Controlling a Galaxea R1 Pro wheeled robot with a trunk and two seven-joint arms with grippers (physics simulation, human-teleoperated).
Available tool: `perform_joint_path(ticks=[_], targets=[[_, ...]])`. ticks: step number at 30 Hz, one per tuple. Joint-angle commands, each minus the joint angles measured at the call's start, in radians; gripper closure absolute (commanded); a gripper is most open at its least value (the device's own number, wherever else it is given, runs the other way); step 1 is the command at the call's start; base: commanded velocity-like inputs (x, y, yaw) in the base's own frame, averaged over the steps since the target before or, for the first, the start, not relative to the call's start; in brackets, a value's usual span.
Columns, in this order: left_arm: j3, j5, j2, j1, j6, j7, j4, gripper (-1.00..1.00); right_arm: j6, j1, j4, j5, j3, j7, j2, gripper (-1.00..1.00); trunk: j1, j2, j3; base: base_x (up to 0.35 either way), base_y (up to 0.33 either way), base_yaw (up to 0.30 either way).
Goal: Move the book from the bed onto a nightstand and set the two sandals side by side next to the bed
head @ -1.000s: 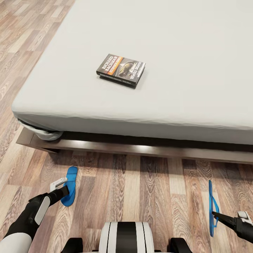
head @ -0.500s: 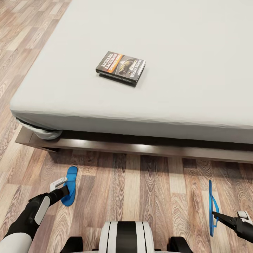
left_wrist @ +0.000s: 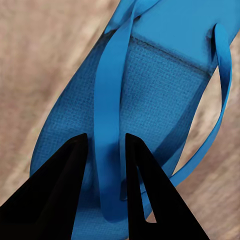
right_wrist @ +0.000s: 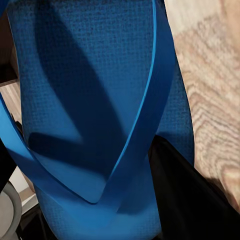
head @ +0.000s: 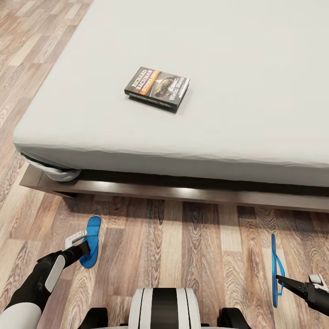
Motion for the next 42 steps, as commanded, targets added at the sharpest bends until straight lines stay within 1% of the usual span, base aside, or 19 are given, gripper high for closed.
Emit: perform_joint_path(ticks=[1, 11, 12, 32, 42], targets=[[0.004, -0.006, -0.001, 0.000, 0.006, -0.004, 0.000, 1.00, 0.013, -0.001, -0.001, 0.011, -0.005, 0.007, 0.001, 1.00, 0.000, 0.000, -0.001, 0.000, 0.000, 0.000], [0.004, -0.006, -0.001, 0.000, 0.006, -0.004, 0.000, 1.00, 0.013, -0.001, -0.001, 0.011, -0.005, 0.008, 0.001, 1.00, 0.000, 0.000, -0.001, 0.000, 0.000, 0.000], [0.004, -0.006, -0.001, 0.000, 0.006, -0.004, 0.000, -1.00, 0.013, -0.001, -0.001, 0.011, -0.005, 0.008, 0.001, 1.00, 0.000, 0.000, -0.001, 0.000, 0.000, 0.000], [0.004, -0.006, -0.001, 0.000, 0.006, -0.003, 0.000, -1.00, 0.013, -0.001, -0.001, 0.011, -0.005, 0.008, 0.001, 1.00, 0.000, 0.000, -0.001, 0.000, 0.000, 0.000], [0.004, -0.006, -0.001, 0.000, 0.008, -0.002, 0.000, -1.00, 0.013, -0.001, -0.001, 0.011, -0.005, 0.008, 0.001, 1.00, -0.005, 0.002, 0.038, 0.000, 0.000, 0.000]])
